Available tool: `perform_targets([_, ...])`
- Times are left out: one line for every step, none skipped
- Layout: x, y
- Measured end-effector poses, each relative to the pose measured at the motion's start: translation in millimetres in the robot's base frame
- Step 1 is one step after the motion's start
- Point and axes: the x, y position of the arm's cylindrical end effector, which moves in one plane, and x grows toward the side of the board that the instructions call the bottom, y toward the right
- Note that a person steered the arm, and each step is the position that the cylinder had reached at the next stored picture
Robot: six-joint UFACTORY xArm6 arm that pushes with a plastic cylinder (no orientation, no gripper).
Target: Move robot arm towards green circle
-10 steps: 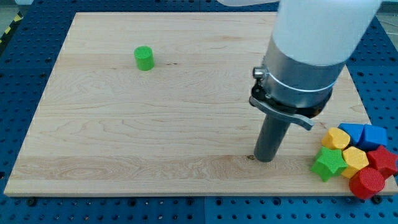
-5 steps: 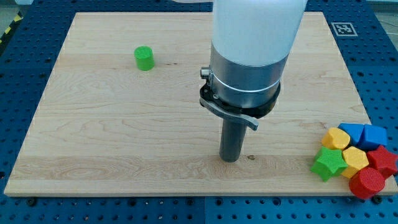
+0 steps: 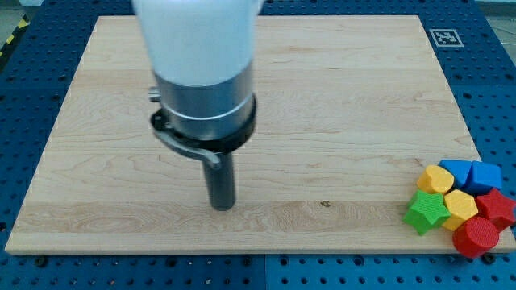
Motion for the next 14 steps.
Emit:
perform_targets([0.0, -24.7])
perform_targets([0.0, -32.7])
perform_targets([0.0, -32.7])
perform_targets([0.0, -46.3])
perform_targets([-0.9, -79.6])
perform_targets([-11.0, -103.9])
perform_targets([-14.2, -108.4])
perform_targets([-15.0, -108.4])
perform_targets([-15.0, -108.4])
perform_targets([-15.0, -129.3])
perform_targets([-28.6, -152.3])
perform_targets([-58.5, -163.3])
perform_targets([-78.3, -173.4])
perform_targets([-92.7, -180.6])
